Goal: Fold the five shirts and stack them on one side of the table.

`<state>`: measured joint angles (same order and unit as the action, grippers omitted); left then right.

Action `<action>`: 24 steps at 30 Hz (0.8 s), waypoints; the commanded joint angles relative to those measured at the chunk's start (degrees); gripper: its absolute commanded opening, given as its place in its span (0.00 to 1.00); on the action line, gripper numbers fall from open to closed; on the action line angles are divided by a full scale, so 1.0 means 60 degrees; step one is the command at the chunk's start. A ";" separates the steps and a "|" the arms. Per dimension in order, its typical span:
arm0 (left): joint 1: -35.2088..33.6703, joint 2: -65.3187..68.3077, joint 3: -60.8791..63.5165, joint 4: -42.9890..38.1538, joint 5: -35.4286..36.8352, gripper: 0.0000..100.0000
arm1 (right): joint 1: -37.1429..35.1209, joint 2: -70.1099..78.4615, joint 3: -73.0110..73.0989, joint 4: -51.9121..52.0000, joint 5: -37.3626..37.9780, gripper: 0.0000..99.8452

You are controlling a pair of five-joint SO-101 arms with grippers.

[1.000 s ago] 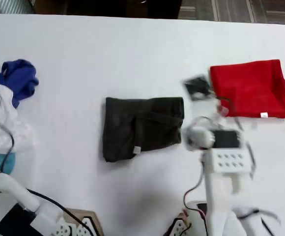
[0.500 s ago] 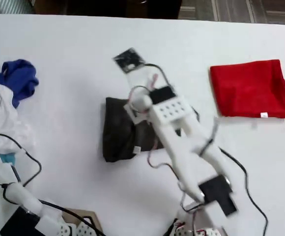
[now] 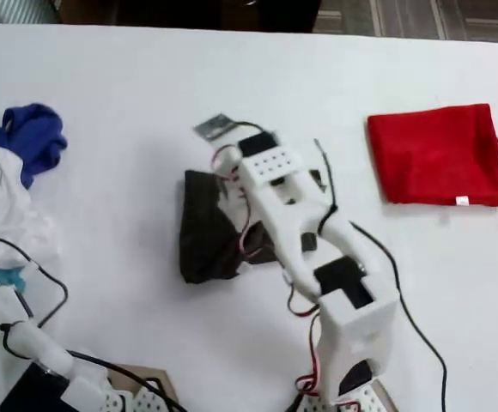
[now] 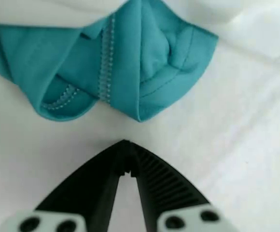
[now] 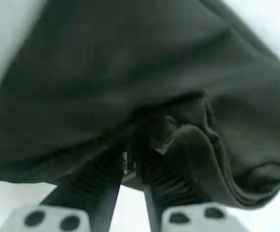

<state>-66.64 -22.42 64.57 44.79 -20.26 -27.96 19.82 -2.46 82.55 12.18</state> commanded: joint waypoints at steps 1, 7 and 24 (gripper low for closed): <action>-0.0264 -0.0103 -0.0007 -0.0234 0.0059 0.03 | 0.0623 -0.0051 -0.0469 0.0784 -0.0059 0.02; -0.0249 -0.0103 -0.0007 -0.0234 0.0059 0.03 | 0.1414 -0.0066 -0.0484 0.2557 0.0396 0.02; -0.0234 -0.0103 -0.0007 -0.0249 0.0059 0.03 | -0.0007 -0.1297 -0.1055 -0.0095 0.0762 0.02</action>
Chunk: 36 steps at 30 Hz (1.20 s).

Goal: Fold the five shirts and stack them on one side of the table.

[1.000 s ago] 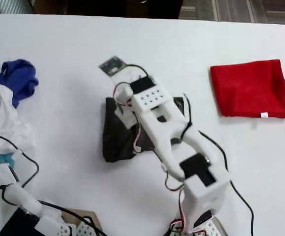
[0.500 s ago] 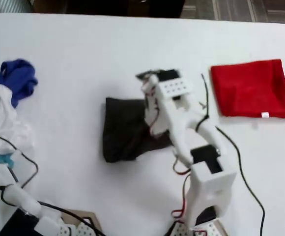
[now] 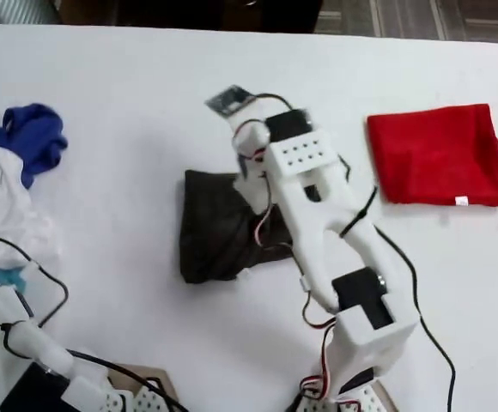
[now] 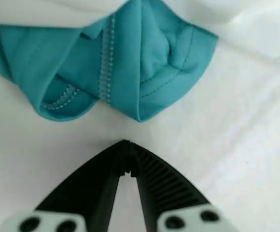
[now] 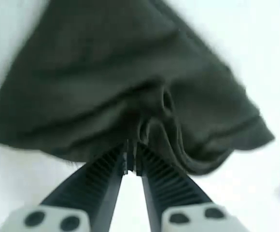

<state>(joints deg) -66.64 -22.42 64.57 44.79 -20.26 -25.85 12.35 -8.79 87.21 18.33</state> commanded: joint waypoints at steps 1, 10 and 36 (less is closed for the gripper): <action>-0.0234 -0.0103 -0.0007 -0.0249 0.0059 0.03 | -0.0447 0.0154 0.0044 -0.1004 -0.0278 0.02; -0.0234 -0.0103 -0.0007 -0.0249 0.0059 0.03 | -0.0579 0.1692 -0.0088 -0.1707 -0.0278 0.02; -0.0234 -0.0161 0.0066 -0.0366 0.0059 0.03 | 0.1780 0.0418 0.0044 0.2352 0.1714 0.02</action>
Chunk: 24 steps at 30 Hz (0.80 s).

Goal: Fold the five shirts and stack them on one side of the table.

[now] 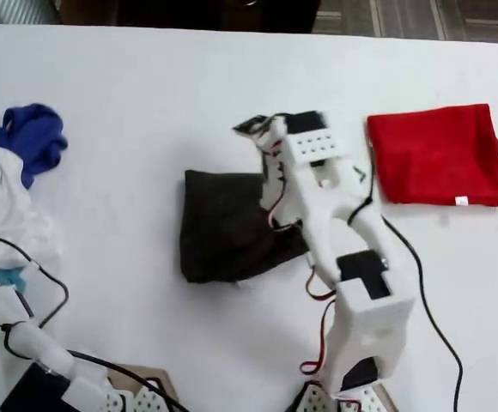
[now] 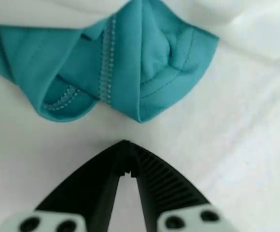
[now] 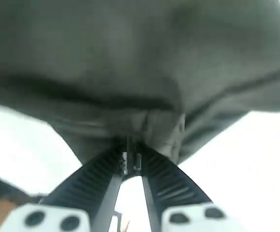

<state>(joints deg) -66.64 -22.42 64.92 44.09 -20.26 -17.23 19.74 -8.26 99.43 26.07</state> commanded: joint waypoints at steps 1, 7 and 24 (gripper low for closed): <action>-0.0234 -0.0161 0.0007 -0.0249 0.0059 0.03 | 0.0374 -0.0989 -0.0015 0.0315 0.0498 0.02; -0.0234 -0.0161 0.0007 -0.0249 0.0059 0.03 | -0.0872 -0.1473 0.0029 -0.0374 0.0249 0.02; -0.0234 -0.0161 0.0007 -0.0249 0.0059 0.03 | -0.1062 0.1004 -0.0015 -0.1341 -0.1187 0.02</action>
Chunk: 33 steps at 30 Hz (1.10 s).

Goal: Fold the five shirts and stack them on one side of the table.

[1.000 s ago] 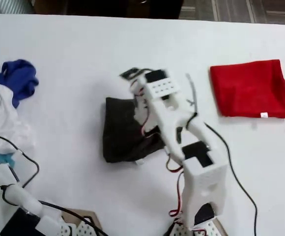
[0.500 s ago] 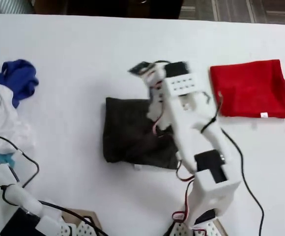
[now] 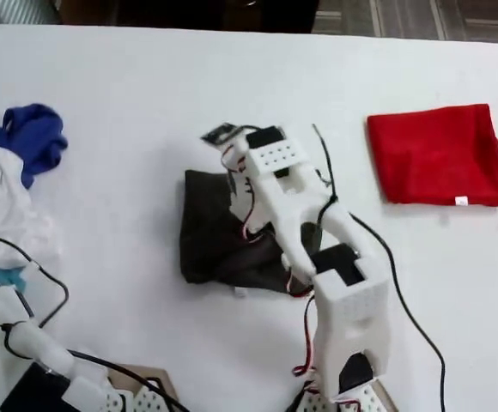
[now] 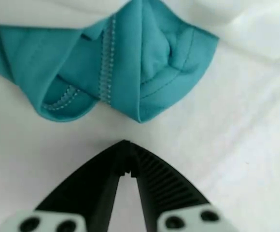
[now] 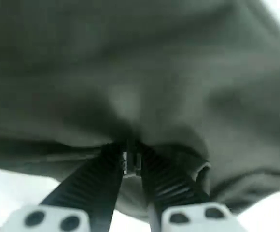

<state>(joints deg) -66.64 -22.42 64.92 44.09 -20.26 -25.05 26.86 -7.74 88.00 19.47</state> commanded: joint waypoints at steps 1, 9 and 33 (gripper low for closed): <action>-0.0234 -0.0161 0.0007 -0.0249 0.0059 0.03 | 0.0315 -0.0330 -0.0103 0.0784 -0.0088 0.02; -0.0234 -0.0161 0.0007 -0.0249 0.0059 0.03 | 0.0418 -0.1077 0.0044 0.1663 -0.0073 0.02; -0.0234 -0.0161 0.0007 -0.0249 0.0059 0.03 | 0.0418 -0.3055 0.4161 0.0051 -0.0073 0.02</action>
<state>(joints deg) -66.64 -22.42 64.92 44.09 -20.26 -22.95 11.91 14.68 91.08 19.47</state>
